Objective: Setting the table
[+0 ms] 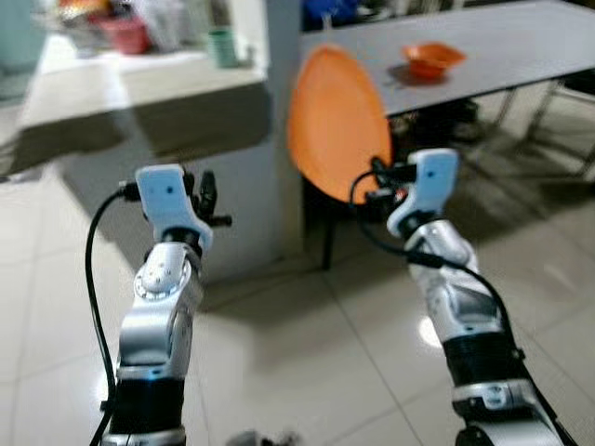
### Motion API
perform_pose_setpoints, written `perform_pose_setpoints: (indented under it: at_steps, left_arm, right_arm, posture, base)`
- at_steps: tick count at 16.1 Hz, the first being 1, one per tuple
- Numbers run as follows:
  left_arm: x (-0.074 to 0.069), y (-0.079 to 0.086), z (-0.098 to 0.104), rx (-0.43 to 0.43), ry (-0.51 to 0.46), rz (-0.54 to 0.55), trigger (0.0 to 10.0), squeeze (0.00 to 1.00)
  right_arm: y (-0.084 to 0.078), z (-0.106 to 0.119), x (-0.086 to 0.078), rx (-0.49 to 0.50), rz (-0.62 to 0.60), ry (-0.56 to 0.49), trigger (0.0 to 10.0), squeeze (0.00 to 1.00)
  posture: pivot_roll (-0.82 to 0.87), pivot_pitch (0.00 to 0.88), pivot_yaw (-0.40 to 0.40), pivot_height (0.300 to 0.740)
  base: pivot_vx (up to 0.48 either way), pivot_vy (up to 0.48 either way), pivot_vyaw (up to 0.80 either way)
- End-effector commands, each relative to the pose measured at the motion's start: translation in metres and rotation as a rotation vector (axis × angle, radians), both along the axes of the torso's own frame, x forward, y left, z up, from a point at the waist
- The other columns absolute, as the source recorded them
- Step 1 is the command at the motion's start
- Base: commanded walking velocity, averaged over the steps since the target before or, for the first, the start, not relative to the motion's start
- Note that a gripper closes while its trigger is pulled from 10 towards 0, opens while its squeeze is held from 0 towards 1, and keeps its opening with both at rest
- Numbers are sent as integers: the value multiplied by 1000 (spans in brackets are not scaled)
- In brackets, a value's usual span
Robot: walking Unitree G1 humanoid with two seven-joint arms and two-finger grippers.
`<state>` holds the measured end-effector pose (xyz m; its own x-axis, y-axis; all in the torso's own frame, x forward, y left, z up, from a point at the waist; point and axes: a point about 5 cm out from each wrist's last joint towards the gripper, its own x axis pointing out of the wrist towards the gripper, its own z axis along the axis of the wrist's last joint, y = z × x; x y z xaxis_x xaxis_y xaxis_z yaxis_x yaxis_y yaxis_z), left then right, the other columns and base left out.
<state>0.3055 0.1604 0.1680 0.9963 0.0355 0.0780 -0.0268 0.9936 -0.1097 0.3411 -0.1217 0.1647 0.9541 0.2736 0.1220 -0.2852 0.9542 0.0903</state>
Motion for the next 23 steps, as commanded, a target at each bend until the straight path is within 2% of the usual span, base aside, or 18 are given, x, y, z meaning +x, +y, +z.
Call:
perform_pose_setpoints:
  at_steps: [1, 13, 16, 23]
  left_arm:
    - [0, 0, 2, 13, -11, 6, 10000, 0]
    - [-2, 2, -2, 48, 4, 52, 10000, 0]
    - [-2, 1, 0, 27, -3, 47, 10000, 0]
    - [0, 4, 2, 10, -14, 93, 10000, 0]
  right_arm:
    - [-3, 13, 2, 0, -8, -62, 0, 0]
    - [0, 10, 0, -25, 6, -60, 0, 0]
    - [-1, 10, 1, -28, 4, -62, 0, 0]
    - [-1, 10, 1, -25, 2, -58, 0, 0]
  posture:
    - [-109, 0, 61, 740]
    - [-107, 11, 60, 740]
    - [-110, 12, 63, 740]
    - [-112, 11, 63, 740]
  base:
    - [0, 0, 544]
    - [0, 0, 529]
    - [0, 0, 471]
    - [462, 0, 469]
